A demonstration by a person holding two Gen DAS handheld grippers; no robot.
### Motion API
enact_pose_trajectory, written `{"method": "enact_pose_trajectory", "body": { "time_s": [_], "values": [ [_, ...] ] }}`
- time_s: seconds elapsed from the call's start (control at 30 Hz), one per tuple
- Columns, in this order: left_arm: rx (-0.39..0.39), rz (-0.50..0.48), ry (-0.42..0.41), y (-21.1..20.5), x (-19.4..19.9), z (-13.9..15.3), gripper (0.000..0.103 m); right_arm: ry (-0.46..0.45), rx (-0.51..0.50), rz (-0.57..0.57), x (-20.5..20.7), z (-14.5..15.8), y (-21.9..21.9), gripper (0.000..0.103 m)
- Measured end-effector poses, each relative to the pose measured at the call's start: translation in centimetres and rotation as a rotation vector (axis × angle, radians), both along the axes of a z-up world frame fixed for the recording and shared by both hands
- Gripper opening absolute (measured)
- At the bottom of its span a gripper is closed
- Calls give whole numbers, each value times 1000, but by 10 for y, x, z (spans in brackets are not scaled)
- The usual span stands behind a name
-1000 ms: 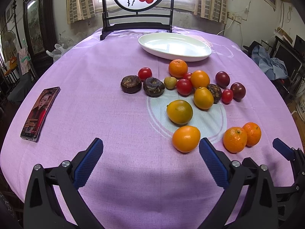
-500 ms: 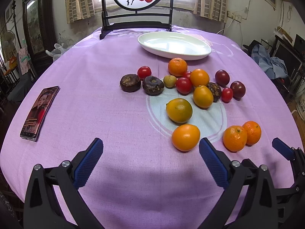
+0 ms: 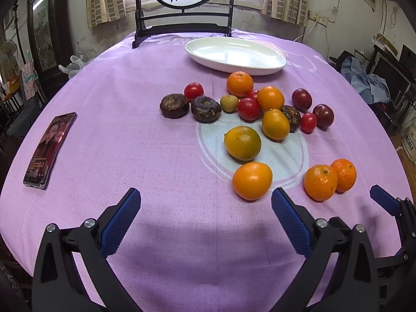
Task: Organize fruits
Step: 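Grasp the orange with the left tool while the right tool grasps a tangerine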
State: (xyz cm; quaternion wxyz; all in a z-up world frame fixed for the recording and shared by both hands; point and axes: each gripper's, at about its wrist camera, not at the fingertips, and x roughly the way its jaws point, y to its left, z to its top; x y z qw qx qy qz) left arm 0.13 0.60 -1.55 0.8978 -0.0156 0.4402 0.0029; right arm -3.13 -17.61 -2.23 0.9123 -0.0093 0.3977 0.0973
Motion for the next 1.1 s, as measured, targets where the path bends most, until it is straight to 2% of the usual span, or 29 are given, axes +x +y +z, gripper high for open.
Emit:
{"method": "enact_pose_trajectory", "body": {
  "time_s": [0.2,0.33,0.4,0.47,0.5,0.53,0.57,0.63,0.7,0.8,0.93,1.03,1.1],
  "values": [
    [3,-16,36,2,5,-14,98,-8,7,13,-4,-3,-8,99],
    [20,-53,44,-10,13,-17,98,1,28,30,-3,-4,-14,99],
    [34,-82,50,-18,20,-18,95,-2,37,38,-4,-3,-20,99],
    [53,-108,62,-29,28,-22,77,-4,42,36,-4,-3,-26,99],
    [57,-121,71,-33,31,-24,73,-3,46,34,-3,-2,-30,99],
    [55,-139,74,-39,35,-27,65,-1,50,32,-3,-3,-33,99],
    [49,-150,54,-42,37,-26,52,4,58,29,-2,-3,-37,99],
    [63,-190,39,-52,40,-25,38,13,66,24,1,-4,-43,99],
    [78,-206,36,-57,41,-24,38,24,66,20,4,-5,-47,99],
    [50,-220,39,-55,41,-23,38,44,54,25,10,-6,-51,99],
    [-9,-219,56,-44,39,-23,38,73,-59,38,22,-10,-49,99],
    [-13,-211,50,-38,35,-24,38,94,-92,45,29,-14,-47,99],
    [-19,-211,48,-35,32,-24,38,109,-91,65,35,-17,-44,91]
  ]
}}
